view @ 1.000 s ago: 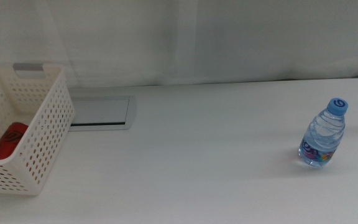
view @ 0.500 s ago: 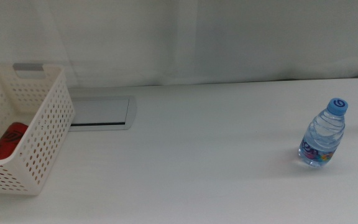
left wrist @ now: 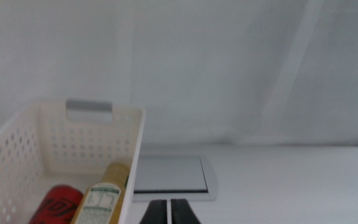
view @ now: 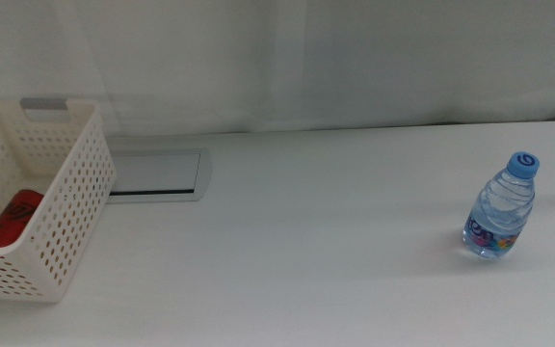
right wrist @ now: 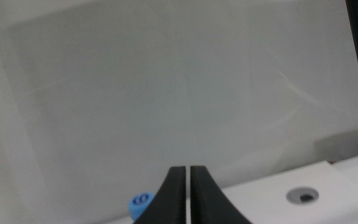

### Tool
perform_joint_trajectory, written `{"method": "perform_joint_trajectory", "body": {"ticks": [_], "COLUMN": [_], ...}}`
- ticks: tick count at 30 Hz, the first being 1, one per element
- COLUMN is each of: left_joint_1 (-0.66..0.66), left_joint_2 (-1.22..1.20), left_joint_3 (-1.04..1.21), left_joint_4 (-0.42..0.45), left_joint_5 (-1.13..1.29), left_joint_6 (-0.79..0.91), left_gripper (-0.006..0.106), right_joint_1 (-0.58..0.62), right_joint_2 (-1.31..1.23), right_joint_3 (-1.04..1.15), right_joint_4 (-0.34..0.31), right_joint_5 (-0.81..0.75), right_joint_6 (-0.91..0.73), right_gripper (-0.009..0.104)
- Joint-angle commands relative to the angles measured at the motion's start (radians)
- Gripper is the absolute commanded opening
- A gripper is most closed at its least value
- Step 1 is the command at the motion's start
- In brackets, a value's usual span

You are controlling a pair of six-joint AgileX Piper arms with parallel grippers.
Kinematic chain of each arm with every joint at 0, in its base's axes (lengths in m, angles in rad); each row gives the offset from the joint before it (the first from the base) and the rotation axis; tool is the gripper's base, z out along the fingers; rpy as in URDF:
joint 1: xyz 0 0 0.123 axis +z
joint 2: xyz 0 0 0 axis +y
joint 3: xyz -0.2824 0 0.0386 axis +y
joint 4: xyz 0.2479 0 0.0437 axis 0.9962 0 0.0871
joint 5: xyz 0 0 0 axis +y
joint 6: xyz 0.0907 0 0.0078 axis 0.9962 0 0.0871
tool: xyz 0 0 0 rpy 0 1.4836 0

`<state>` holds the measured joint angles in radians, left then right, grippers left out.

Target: Use arms to grab the bottles and put them into the dustbin to the left of the table.

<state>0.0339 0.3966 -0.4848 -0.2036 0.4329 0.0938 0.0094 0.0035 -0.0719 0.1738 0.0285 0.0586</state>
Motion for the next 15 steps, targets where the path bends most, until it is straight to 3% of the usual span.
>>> {"method": "perform_joint_trajectory", "body": {"ticks": [1,9,15], "left_joint_1": [-0.01,-0.01,-0.014], "left_joint_2": [-0.02,-0.02,-0.02], "left_joint_3": [0.037,0.039,0.039], "left_joint_4": [-0.022,-0.022,-0.022], "left_joint_5": [-0.012,-0.014,-0.009], "left_joint_6": [-0.001,0.019,0.03], "left_gripper": [-0.003,-0.003,-0.003], "right_joint_1": [0.001,0.001,0.001], "right_joint_2": [-0.023,-0.021,-0.005], "right_joint_3": [-0.024,-0.108,-0.201], "right_joint_4": [0.005,0.002,0.002], "right_joint_5": [-0.011,0.091,0.314], "right_joint_6": [-0.003,-0.005,-0.047], "right_gripper": [-0.002,-0.002,-0.002]}}
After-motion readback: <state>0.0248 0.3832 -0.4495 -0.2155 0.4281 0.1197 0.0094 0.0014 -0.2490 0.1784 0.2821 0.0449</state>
